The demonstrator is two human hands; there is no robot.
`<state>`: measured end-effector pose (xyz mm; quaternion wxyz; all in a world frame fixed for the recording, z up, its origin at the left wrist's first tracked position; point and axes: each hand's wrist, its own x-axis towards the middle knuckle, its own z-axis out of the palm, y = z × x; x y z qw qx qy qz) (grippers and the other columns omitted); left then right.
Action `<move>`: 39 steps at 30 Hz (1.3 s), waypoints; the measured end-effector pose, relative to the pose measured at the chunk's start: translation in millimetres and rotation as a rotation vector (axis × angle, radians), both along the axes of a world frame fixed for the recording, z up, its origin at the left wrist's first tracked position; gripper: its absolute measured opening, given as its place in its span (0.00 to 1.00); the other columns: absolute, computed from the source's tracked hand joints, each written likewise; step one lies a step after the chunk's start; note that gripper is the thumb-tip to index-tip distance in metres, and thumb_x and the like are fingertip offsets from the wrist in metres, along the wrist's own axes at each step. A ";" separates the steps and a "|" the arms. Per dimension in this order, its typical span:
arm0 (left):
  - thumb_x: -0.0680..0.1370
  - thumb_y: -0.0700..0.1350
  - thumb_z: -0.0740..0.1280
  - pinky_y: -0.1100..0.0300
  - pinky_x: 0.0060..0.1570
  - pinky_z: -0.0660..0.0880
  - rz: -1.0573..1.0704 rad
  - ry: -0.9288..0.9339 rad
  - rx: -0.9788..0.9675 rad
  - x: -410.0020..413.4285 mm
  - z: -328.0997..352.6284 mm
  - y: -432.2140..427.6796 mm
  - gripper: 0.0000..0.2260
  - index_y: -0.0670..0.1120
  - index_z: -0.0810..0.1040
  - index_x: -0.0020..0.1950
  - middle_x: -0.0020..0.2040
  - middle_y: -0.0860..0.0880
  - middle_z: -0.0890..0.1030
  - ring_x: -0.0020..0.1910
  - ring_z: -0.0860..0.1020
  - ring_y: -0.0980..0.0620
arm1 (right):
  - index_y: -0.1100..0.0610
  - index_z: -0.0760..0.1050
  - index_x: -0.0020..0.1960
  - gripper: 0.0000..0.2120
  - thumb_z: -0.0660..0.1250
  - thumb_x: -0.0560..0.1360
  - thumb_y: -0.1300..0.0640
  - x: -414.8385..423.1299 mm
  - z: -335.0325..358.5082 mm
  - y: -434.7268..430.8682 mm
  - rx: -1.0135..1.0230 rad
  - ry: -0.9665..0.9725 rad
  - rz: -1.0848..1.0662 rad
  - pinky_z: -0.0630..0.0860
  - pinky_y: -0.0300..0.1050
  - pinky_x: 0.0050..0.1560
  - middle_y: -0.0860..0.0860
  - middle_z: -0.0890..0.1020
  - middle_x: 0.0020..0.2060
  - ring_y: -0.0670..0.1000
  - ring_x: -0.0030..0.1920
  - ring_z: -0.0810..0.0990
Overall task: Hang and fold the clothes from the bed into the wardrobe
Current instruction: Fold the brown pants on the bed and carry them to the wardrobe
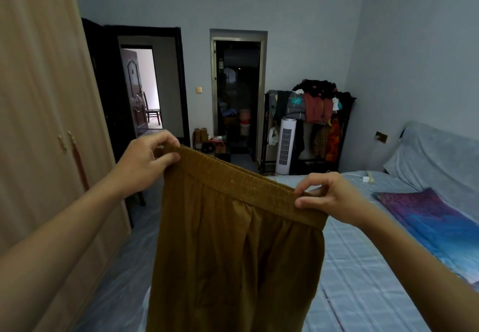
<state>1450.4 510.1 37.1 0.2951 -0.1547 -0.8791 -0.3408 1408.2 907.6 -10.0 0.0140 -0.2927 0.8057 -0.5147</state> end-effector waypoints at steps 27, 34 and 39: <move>0.81 0.34 0.62 0.44 0.45 0.76 -0.125 -0.147 0.194 16.2 -9.2 -28.5 0.15 0.54 0.77 0.46 0.48 0.35 0.78 0.43 0.78 0.46 | 0.53 0.83 0.46 0.04 0.74 0.73 0.61 1.0 -54.5 -32.4 0.417 0.504 -0.041 0.80 0.44 0.47 0.47 0.79 0.48 0.44 0.43 0.80; 0.78 0.28 0.62 0.44 0.45 0.79 -0.146 -0.098 -0.068 23.1 -1.0 -29.1 0.14 0.47 0.77 0.47 0.42 0.44 0.79 0.42 0.80 0.42 | 0.58 0.78 0.41 0.05 0.73 0.73 0.63 -11.0 -13.3 -17.6 0.193 0.626 -0.268 0.81 0.45 0.42 0.51 0.77 0.40 0.49 0.40 0.79; 0.73 0.23 0.63 0.70 0.43 0.74 -0.149 0.081 -0.357 24.0 2.1 -9.7 0.18 0.45 0.82 0.46 0.46 0.49 0.78 0.45 0.78 0.55 | 0.62 0.78 0.43 0.03 0.71 0.74 0.66 -15.8 3.9 -13.8 0.035 0.650 -0.346 0.78 0.37 0.42 0.52 0.80 0.42 0.48 0.41 0.80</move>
